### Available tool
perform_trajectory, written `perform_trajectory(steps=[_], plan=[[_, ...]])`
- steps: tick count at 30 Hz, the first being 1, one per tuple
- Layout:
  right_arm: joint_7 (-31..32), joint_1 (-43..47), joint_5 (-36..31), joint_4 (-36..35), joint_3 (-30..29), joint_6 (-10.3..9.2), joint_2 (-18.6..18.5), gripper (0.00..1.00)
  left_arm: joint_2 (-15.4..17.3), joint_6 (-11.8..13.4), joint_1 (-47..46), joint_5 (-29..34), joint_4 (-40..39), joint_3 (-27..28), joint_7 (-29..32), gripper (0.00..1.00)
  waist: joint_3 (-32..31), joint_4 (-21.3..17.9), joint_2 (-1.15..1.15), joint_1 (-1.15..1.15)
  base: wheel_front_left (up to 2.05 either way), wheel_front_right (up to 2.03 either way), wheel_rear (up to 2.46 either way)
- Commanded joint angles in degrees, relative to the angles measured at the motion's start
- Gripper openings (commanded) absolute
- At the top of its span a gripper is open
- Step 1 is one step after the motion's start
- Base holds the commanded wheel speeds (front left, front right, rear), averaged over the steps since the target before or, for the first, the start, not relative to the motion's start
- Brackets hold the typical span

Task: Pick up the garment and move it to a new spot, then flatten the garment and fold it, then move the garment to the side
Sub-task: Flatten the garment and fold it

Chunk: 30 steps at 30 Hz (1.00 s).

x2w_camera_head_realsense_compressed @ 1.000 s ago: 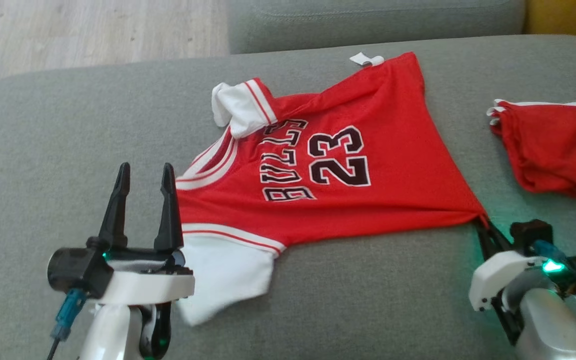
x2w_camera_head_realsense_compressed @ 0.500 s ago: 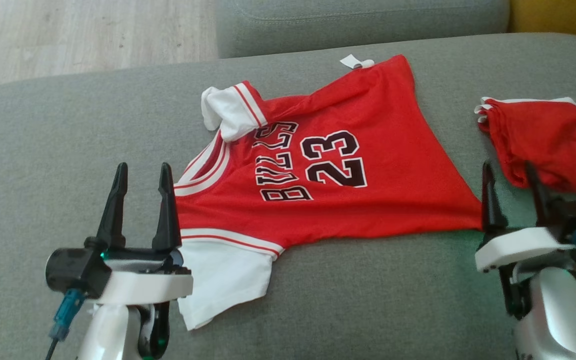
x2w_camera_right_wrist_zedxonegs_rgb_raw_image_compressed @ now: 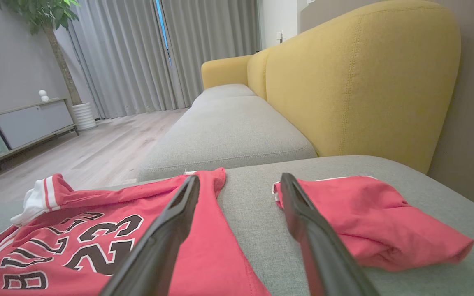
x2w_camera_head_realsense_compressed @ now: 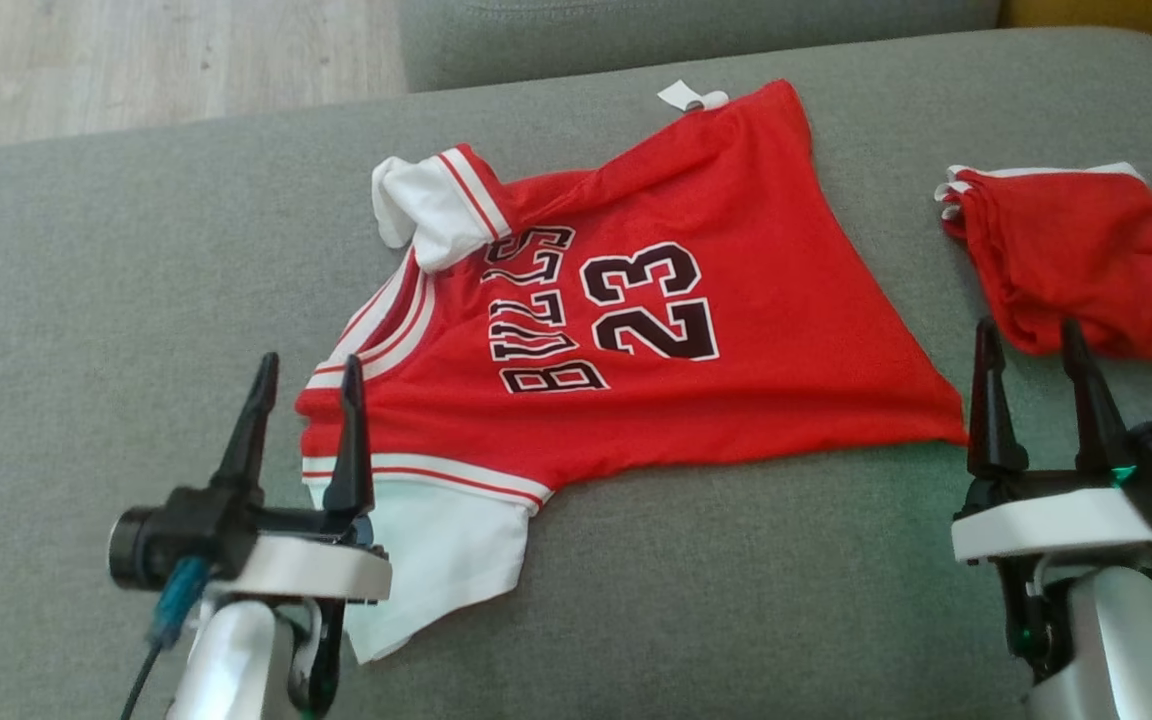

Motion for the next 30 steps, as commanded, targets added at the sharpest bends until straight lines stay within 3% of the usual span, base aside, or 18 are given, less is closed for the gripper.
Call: perform_trajectory(steps=[1, 7, 13, 19, 28, 29, 30], plan=[[-0.62, -1.65, 0.28, -1.98, 1.43, 0.11, -0.19, 1.0, 0.68, 0.39, -3.3, 0.56, -0.82, 1.79, -0.26, 1.0, 0.35, -0.12, 0.0, 0.0, 0.0, 0.0, 0.0], [-0.63, -2.49, 0.57, -1.94, 2.33, 0.11, -0.19, 1.0, 3.05, 0.98, -12.78, 3.1, 13.85, 0.85, 2.01, 1.0, 2.85, -0.67, 0.0, 0.0, 0.0, 0.0, 0.0], [-0.63, -4.44, 0.86, -2.43, 4.17, 0.11, -0.19, 1.0, 5.69, -0.08, -23.31, 4.05, 25.42, -0.39, 6.34, 1.0, 6.44, -2.84, 0.0, 0.0, 0.0, 0.0, 0.0], [-0.63, -5.81, 1.58, -2.73, 4.96, 0.11, -0.18, 1.0, 6.86, -1.98, -30.44, 3.66, 33.32, -3.42, 8.94, 1.0, 9.52, -5.54, 0.0, 0.0, 0.0, 0.0, 0.0], [-0.63, -7.22, 2.5, -3.19, 5.91, 0.11, -0.18, 1.0, 8.82, -2.4, -36.18, 3.29, 42.43, -5.77, 11.47, 1.0, 11.7, -8.41, 0.0, 0.0, 0.0, 0.0, 0.0], [-0.63, -7.31, 2.58, -3.31, 5.99, 0.11, -0.18, 1.0, 9.04, -2.41, -36.66, 3.22, 43.26, -5.87, 11.62, 0.31, 11.81, -8.58, 0.0, 0.0, 0.0, 0.0, 0.0], [-0.63, -7.41, 2.65, -3.42, 6.08, 0.11, -0.18, 1.0, 9.27, -2.42, -37.15, 3.07, 43.93, -5.91, 11.51, 0.0, 11.94, -8.73, 0.0, 0.0, 0.0, 0.0, 0.0]])
